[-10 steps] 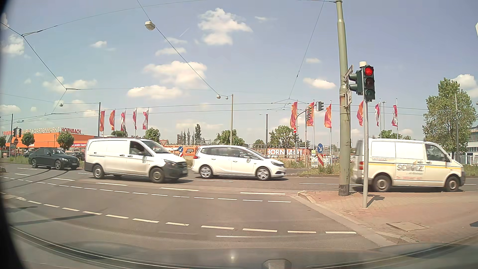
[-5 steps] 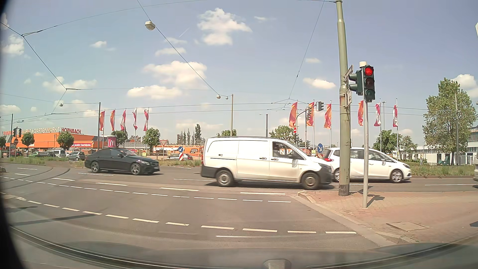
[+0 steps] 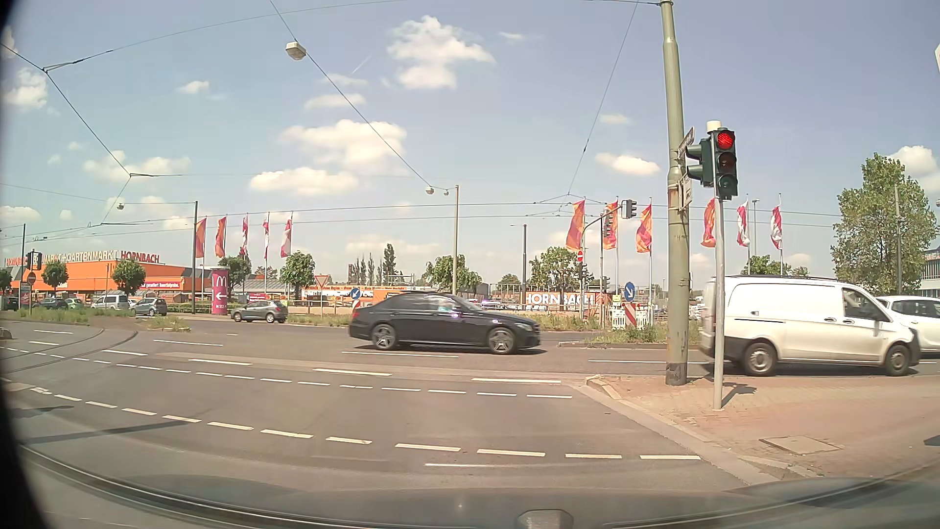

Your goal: Follow the waypoints while adhering to traffic rules and regulations

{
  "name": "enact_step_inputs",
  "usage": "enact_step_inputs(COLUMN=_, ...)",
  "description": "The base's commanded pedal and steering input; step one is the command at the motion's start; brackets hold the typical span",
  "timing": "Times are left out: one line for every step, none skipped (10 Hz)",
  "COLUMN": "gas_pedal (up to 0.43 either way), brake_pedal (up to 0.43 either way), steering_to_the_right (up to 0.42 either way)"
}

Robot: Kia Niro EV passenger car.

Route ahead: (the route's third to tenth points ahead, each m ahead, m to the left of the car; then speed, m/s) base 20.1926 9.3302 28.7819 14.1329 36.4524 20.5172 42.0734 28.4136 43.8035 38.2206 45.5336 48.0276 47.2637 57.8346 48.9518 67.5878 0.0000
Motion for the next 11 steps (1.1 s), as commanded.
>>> enact_step_inputs(gas_pedal=0.0, brake_pedal=0.348, steering_to_the_right=-0.048)
enact_step_inputs(gas_pedal=0.0, brake_pedal=0.354, steering_to_the_right=-0.049)
enact_step_inputs(gas_pedal=0.0, brake_pedal=0.348, steering_to_the_right=-0.048)
enact_step_inputs(gas_pedal=0.0, brake_pedal=0.348, steering_to_the_right=-0.049)
enact_step_inputs(gas_pedal=0.0, brake_pedal=0.354, steering_to_the_right=-0.048)
enact_step_inputs(gas_pedal=0.0, brake_pedal=0.348, steering_to_the_right=-0.049)
enact_step_inputs(gas_pedal=0.0, brake_pedal=0.348, steering_to_the_right=-0.049)
enact_step_inputs(gas_pedal=0.0, brake_pedal=0.348, steering_to_the_right=-0.048)
enact_step_inputs(gas_pedal=0.0, brake_pedal=0.348, steering_to_the_right=-0.048)
enact_step_inputs(gas_pedal=0.0, brake_pedal=0.348, steering_to_the_right=-0.048)
enact_step_inputs(gas_pedal=0.0, brake_pedal=0.348, steering_to_the_right=-0.049)
